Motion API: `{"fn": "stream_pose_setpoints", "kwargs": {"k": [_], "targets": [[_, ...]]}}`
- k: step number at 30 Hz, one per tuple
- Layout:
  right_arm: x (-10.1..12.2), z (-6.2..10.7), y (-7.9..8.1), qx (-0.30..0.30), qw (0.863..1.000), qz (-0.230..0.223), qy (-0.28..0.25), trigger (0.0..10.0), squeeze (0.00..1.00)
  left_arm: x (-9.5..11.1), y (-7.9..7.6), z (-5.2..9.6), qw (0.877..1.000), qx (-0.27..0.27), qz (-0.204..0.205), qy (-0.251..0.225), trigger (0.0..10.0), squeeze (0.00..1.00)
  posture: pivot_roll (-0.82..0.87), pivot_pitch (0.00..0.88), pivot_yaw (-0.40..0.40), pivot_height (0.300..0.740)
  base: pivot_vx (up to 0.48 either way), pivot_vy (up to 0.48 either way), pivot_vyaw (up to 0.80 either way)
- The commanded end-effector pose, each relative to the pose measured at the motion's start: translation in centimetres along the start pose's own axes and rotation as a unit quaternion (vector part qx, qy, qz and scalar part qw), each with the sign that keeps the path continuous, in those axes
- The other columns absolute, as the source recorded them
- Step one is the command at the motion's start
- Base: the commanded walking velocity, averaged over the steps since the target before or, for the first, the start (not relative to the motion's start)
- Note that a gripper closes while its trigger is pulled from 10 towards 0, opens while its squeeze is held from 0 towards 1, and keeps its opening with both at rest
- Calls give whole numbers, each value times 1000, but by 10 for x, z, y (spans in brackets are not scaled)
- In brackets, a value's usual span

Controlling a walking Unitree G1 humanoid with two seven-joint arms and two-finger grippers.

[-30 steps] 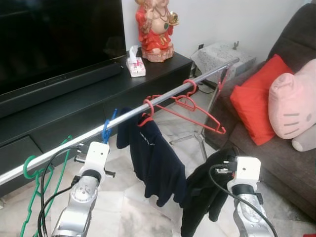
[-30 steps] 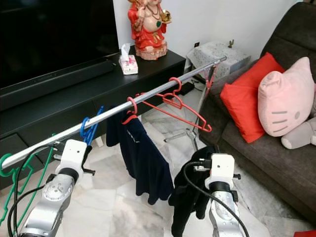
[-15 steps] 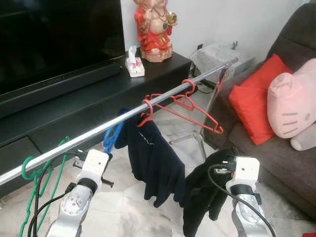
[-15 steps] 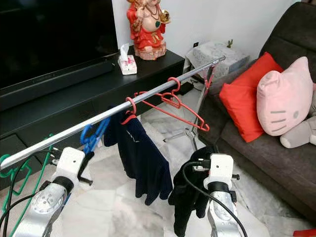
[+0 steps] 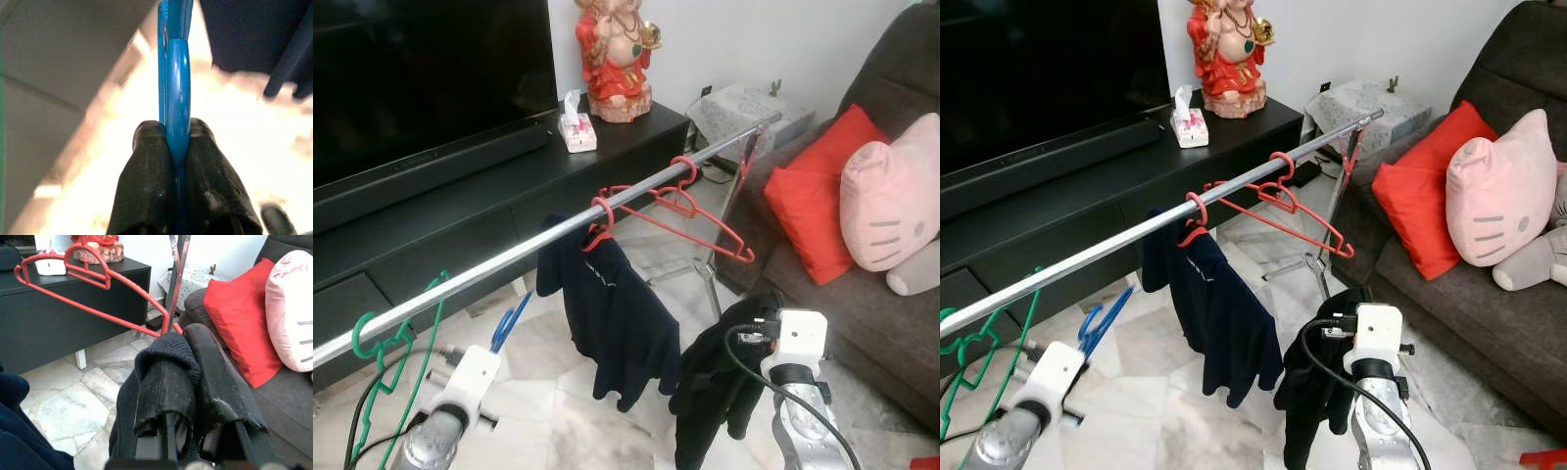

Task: Hang hanger

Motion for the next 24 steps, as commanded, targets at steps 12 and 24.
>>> {"fn": "stream_pose_setpoints", "kwargs": {"k": [12,24], "targets": [[5,-8,-3,0,1000,6,-7,10000,0,-86,-3,11,984,26,37,170,10000,0,-5,0,-71,740,0,0,0],[7,-11,-3,0,1000,6,-11,10000,0,-139,-20,39,958,36,60,278,10000,0,-3,0,-79,740,0,0,0]]}}
Point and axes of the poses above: a point about 5 cm out from each wrist's last joint towards the gripper, its own z axis pointing back from the gripper into the wrist, its own x axis along the axis of the wrist's last joint, y = z × x, the point moved 2 cm from there along -z, pointing out of the wrist towards the gripper, and after that the axes turned 9 degrees about z, right-handed, at the moved point
